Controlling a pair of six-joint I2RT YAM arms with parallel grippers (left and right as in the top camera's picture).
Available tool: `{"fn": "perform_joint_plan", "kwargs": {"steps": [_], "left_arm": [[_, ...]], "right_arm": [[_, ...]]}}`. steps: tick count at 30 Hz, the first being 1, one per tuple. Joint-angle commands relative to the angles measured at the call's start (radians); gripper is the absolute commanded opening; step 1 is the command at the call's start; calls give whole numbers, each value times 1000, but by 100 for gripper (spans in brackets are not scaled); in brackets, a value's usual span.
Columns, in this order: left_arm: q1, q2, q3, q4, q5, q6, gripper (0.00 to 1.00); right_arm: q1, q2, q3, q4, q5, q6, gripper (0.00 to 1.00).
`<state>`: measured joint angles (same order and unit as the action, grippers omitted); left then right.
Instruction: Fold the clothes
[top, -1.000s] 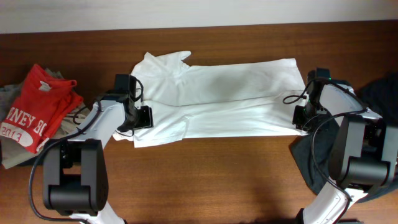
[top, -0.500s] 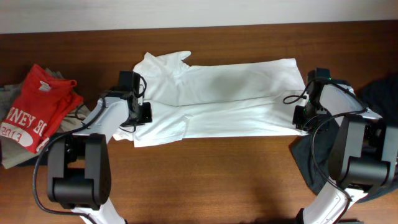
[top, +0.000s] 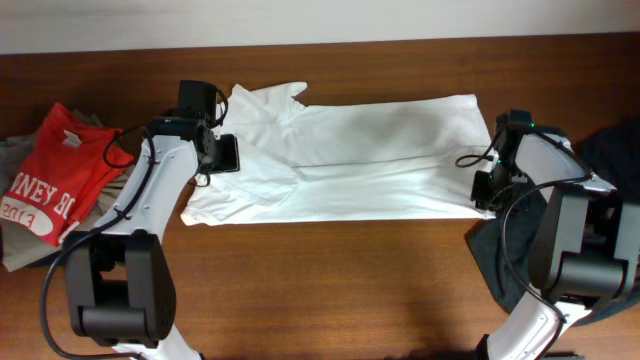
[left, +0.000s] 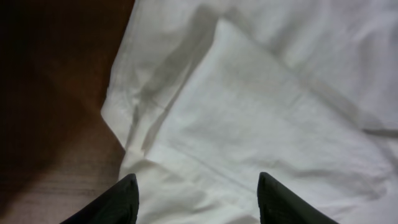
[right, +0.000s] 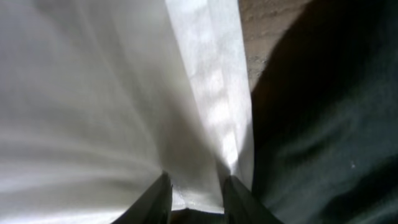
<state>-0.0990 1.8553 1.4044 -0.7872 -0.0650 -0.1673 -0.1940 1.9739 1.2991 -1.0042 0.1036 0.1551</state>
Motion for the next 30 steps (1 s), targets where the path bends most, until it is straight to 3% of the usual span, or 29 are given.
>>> {"fn": "perform_joint_plan", "kwargs": {"steps": [1,2,3,6,9,11,16,18,19,20,21,23,25,29,30], "left_arm": [[-4,-14,-2,39,-6,5,57],[-4,-14,5,79,46,38,60],[-4,-14,54,116,99,101,61],[-4,36,227,125,99,175,63],[-3,229,444,145,105,184,63],[-3,409,571,219,156,183,70],[2,608,593,402,155,163,69],[2,634,593,409,160,153,61],[1,641,593,410,159,153,33],[1,641,594,413,159,153,12],[1,641,606,404,159,152,1],[3,641,651,347,159,153,1],[4,641,757,190,159,152,1],[1,641,924,-140,180,126,1],[2,641,934,-229,217,126,1]], "right_arm": [[-4,-53,193,-84,-21,3,39],[-4,-61,281,-121,-22,3,56],[-3,-61,415,-176,-104,-82,63],[-3,-61,463,-197,-180,-107,66],[-3,-61,463,-216,-182,-122,67],[-3,-61,463,-220,-183,-122,67],[-3,-60,463,-230,-183,-122,67],[-3,-58,463,-227,-183,-122,67],[-3,-58,463,-226,-183,-122,66],[-3,-58,463,-226,-183,-121,62],[-3,-56,463,-225,-183,-122,52],[-3,-55,463,-211,-183,-122,51],[-3,-55,463,-158,-183,-122,49],[-3,11,463,97,-183,-152,47],[-3,65,463,183,-214,-152,52]]}}
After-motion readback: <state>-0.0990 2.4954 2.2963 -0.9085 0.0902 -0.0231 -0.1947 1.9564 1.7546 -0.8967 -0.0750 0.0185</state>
